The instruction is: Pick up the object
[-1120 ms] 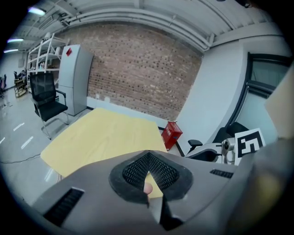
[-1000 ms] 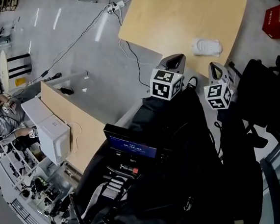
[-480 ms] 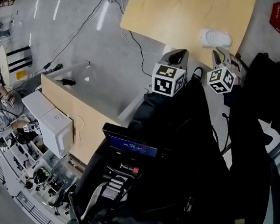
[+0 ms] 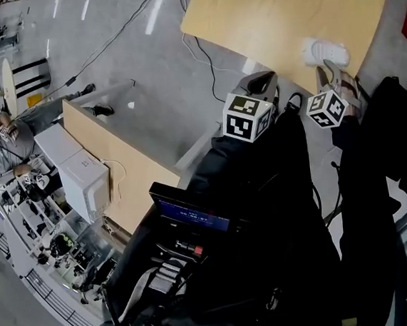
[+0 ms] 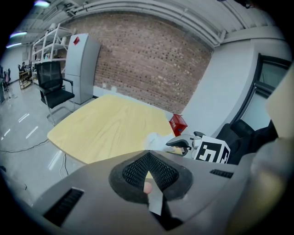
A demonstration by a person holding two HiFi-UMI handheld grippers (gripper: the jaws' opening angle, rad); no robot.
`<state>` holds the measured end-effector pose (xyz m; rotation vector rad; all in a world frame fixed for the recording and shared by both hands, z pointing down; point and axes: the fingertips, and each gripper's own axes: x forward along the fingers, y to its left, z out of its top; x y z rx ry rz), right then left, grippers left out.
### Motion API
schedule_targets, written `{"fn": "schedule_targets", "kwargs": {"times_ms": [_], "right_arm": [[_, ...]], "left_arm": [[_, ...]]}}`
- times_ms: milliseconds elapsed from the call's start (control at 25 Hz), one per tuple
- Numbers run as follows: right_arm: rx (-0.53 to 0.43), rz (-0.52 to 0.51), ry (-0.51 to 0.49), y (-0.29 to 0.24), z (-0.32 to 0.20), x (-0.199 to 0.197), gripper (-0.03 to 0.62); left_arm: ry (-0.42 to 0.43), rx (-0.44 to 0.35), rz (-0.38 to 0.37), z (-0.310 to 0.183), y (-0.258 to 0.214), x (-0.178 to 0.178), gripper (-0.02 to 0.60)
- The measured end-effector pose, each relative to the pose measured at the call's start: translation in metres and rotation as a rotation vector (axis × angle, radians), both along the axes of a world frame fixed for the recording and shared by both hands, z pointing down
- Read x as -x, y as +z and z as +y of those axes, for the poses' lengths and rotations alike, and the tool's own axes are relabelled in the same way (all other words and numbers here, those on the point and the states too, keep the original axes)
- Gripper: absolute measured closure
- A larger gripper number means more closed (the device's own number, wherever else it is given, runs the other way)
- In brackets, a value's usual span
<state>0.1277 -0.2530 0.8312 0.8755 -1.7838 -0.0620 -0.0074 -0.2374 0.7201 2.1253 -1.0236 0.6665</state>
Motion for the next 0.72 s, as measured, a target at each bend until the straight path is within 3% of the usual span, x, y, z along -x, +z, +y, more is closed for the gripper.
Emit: {"fn": "schedule_targets", "kwargs": {"times_ms": [400,720], "right_arm": [[-0.140,0.131,0.007,0.001,-0.014,-0.007,0.479],[-0.186,0.116,0.052,-0.024,-0.007,-0.012,0.484]], "left_arm": [[-0.012,0.008,-0.015,0.003,0.005,0.005,0.584],[0.002,-0.027,-0.003,-0.003,-0.007,0.004,0.584]]}}
